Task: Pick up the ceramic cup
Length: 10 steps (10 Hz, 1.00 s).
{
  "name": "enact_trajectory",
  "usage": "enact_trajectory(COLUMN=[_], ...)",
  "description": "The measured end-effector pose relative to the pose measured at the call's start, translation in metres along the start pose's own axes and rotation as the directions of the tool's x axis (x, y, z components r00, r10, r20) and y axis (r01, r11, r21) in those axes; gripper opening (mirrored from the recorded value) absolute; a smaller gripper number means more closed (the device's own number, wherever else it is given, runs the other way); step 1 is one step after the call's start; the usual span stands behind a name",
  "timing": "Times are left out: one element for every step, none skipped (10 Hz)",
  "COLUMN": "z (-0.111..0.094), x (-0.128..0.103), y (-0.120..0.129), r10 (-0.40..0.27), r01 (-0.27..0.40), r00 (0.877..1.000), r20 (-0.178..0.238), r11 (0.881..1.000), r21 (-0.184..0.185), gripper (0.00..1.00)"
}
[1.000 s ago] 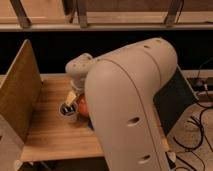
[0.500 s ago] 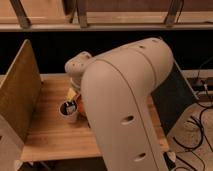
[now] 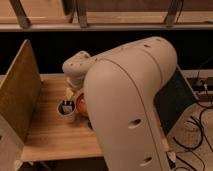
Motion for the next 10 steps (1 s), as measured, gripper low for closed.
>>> enact_trajectory(z=[-0.005,-0.009,-0.012,-0.013,-0.013,-0.01,-0.008,-0.004,-0.002,0.001], x=[-0.007,-0.011,-0.017,-0.02,-0.021,-0.02,-0.018,-0.016,-0.015,-0.016], y=[0.005,0.009,0.016,0.022,0.026,0.027,0.025,0.021,0.018,0.018], r10=[-0.016,-0.03,-0.047,-0.061,-0.073,-0.081,-0.078,-0.072,-0.066,-0.066], r01=[0.016,0.03,0.047,0.061,0.073,0.081,0.078,0.072,0.066,0.066], r00=[1.0,0.999,0.998,0.998,0.997,0.997,0.997,0.997,0.998,0.998], r20=[0.014,0.023,0.03,0.033,0.029,0.018,0.013,0.012,0.014,0.016], r11=[1.0,1.0,0.999,0.998,0.997,0.997,0.997,0.997,0.998,0.998], r21=[-0.002,0.0,-0.002,-0.004,-0.004,-0.001,-0.002,-0.005,-0.012,-0.018], gripper=[0.8,0.8,0.8,0.8,0.8,0.8,0.8,0.8,0.8,0.8])
